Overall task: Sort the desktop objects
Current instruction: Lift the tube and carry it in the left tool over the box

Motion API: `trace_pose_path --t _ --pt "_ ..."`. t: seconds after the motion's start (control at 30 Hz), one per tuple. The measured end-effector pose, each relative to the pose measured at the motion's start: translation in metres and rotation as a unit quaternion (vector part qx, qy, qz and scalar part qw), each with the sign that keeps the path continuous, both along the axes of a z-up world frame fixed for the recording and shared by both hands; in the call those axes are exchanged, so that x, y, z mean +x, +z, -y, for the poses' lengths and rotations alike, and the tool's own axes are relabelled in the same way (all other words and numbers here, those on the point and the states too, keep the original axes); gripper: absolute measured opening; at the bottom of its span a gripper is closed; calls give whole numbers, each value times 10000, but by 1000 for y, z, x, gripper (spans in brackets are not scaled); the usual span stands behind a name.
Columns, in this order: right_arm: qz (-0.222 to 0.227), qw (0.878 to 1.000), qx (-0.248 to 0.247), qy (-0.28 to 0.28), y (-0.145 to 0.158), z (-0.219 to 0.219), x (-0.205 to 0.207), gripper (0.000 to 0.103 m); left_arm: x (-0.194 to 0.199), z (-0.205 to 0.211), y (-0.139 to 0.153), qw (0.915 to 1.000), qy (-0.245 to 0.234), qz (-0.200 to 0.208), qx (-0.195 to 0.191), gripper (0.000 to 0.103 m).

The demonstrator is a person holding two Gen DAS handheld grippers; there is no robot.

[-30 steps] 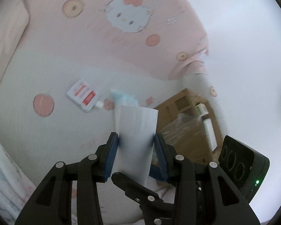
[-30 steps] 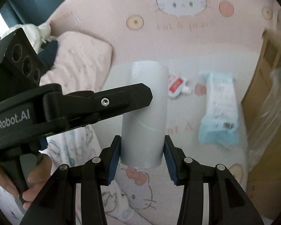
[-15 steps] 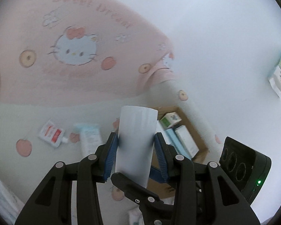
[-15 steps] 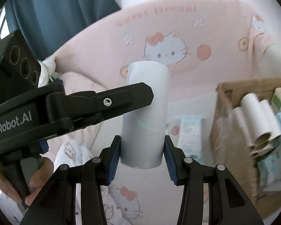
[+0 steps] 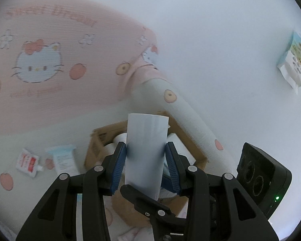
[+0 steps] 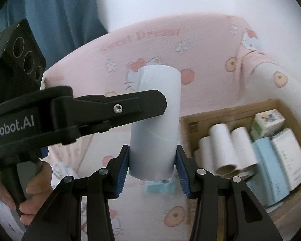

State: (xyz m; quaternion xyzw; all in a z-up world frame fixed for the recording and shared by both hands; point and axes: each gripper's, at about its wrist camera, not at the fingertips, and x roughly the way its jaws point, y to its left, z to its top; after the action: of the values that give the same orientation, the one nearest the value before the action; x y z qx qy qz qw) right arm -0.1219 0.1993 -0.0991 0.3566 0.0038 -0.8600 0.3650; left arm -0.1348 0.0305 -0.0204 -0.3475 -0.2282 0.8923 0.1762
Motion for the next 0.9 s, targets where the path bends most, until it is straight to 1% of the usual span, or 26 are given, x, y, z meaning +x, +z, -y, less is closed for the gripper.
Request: trace_pose_path --t 0.1,0.2,0.3,0.4,0.5,0.6,0.67,0.8,0.9 --pt "-43 9999 27 -120 5 -14 -13 42 -13 -18 1 9999 -160 45 3 44" --pt "-20 9997 84 -218 6 -26 -25 42 -27 -42 2 9994 -334 74 -107 44" --pt "-41 9993 199 -325 4 -38 -36 42 -38 -62 2 9990 -392 185 -132 44" --pt "17 9990 205 -388 1 -47 -43 42 -48 -79 1 9983 -467 311 -155 44" --pt "81 9990 160 -420 0 -57 -51 42 -58 -91 0 9981 -498 349 -136 44" --pt "98 9987 264 -415 -1 -61 -63 42 -72 -100 -2 9977 -530 412 -132 44" --pt "205 9985 318 -393 -2 -64 -76 42 -82 -105 -6 9973 -505 521 -75 44" --pt "273 9974 541 -392 -3 -66 -94 42 -105 -107 -16 9956 -454 791 226 44" --pt "371 9971 569 -356 -6 -68 -103 42 -119 -109 -25 9937 -462 966 343 44"
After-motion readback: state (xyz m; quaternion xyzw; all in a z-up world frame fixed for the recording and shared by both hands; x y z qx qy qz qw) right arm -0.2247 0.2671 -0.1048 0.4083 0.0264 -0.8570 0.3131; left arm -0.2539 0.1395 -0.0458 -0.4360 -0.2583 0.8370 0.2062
